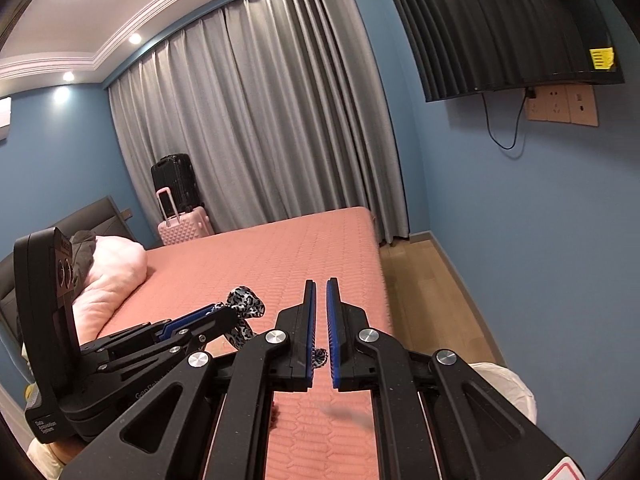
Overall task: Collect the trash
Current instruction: 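Carry the leopard scrunchie and pink strip with both tools over the wastebasket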
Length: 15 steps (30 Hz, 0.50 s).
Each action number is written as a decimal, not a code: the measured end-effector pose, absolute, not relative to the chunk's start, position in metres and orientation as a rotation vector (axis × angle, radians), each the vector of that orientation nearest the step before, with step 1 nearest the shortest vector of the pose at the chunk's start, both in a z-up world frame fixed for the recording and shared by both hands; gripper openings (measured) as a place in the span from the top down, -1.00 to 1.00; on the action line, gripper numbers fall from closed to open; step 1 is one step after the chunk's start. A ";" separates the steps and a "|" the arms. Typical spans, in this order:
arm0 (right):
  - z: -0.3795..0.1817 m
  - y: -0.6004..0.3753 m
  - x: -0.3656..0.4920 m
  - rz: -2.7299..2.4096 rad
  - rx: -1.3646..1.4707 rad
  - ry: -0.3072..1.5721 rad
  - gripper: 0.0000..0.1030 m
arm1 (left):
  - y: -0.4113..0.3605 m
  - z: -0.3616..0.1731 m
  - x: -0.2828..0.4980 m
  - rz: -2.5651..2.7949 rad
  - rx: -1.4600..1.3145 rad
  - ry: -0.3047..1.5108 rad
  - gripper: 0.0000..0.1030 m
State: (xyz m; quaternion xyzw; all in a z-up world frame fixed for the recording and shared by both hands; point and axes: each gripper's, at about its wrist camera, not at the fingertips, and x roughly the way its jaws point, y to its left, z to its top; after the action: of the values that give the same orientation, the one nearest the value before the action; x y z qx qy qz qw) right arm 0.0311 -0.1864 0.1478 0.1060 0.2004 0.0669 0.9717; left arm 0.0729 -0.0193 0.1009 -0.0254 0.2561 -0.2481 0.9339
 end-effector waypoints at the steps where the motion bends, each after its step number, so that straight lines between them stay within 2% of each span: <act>1: 0.148 -0.189 0.030 0.130 0.213 0.405 0.89 | -0.024 0.102 0.071 -0.513 -0.047 0.524 0.70; 8: 0.130 -0.218 0.018 0.078 0.227 0.433 0.89 | -0.045 0.090 0.064 -0.538 -0.017 0.553 0.70; 10: 0.119 -0.224 0.019 0.055 0.225 0.459 0.89 | -0.048 0.084 0.066 -0.536 -0.016 0.576 0.70; 12: 0.101 -0.231 0.023 0.039 0.246 0.495 0.77 | -0.050 0.075 0.069 -0.526 -0.009 0.598 0.70; 15: 0.068 -0.238 0.028 0.024 0.276 0.564 0.77 | -0.052 0.062 0.072 -0.516 -0.004 0.626 0.70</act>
State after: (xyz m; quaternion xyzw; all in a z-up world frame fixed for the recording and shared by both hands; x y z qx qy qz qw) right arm 0.0283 -0.2382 0.0682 0.1358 0.2773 0.0116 0.9511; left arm 0.0723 -0.0521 0.0616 -0.0018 0.3046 -0.2508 0.9189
